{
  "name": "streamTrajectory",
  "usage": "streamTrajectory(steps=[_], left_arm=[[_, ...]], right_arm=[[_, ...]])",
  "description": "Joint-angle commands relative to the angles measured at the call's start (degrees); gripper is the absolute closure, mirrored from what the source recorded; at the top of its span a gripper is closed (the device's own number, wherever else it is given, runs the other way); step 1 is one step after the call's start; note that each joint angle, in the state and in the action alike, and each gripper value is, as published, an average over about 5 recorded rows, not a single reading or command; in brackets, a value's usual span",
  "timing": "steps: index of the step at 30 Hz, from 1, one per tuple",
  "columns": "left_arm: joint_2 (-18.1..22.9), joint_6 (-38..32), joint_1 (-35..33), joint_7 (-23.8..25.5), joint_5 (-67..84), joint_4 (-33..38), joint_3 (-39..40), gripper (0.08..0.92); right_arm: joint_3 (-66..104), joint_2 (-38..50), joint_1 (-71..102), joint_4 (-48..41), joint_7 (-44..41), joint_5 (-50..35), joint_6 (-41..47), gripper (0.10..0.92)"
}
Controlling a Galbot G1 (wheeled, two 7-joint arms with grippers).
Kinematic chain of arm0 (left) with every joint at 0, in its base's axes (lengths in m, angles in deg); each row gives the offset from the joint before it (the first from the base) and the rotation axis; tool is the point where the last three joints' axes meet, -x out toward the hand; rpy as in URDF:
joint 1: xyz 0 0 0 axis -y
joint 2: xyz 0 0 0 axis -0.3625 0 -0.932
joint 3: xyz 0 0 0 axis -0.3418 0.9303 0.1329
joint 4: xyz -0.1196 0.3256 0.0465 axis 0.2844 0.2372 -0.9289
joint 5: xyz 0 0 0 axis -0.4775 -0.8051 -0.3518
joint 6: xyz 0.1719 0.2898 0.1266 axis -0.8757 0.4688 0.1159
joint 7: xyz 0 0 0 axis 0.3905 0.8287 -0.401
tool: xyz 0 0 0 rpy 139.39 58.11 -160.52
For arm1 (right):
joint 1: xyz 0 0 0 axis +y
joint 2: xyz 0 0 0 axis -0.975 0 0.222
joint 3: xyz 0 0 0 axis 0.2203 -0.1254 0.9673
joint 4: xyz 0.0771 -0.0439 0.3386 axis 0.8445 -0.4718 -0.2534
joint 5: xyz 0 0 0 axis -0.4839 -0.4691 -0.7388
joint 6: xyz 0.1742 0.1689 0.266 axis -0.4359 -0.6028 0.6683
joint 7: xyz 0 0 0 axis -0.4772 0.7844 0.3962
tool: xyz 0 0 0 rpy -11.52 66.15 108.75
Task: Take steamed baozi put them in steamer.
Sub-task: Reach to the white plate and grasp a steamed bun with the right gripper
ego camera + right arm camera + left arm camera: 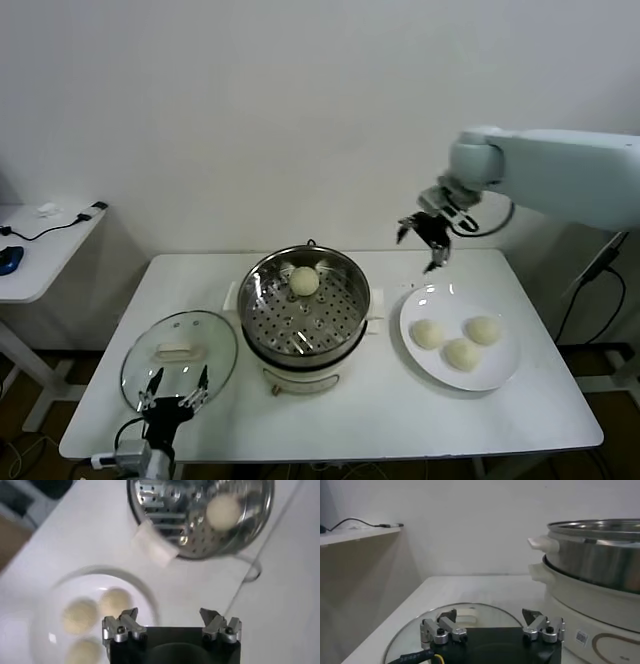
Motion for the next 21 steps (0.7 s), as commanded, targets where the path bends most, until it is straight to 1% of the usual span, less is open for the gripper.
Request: streamTrajectory(steps=[1, 5, 11, 21], left_arm=[[-0.1, 0.0, 0.0, 0.0, 0.0, -0.1, 0.0, 0.177], [0.1, -0.1, -0.2, 0.0, -0.1, -0.3, 0.0, 0.177], [0.5, -0.2, -0.6, -0.1, -0.4, -0.4, -0.1, 0.177], [0.6, -0.4, -0.8, -0.1, -0.7, -1.1, -0.2, 0.177]], right_arm=[[3.2, 11.3, 12.3, 4.8, 5.4, -2.9, 18.0, 0.202], [9.4, 9.0, 20.7, -0.5, 5.5, -1.1, 18.5, 0.203], [17.0, 4.6, 28.6, -7.7, 5.8, 1.9, 17.9, 0.203], [22.8, -2.6, 34.6, -17.5, 4.3, 7.8, 15.0, 0.203]])
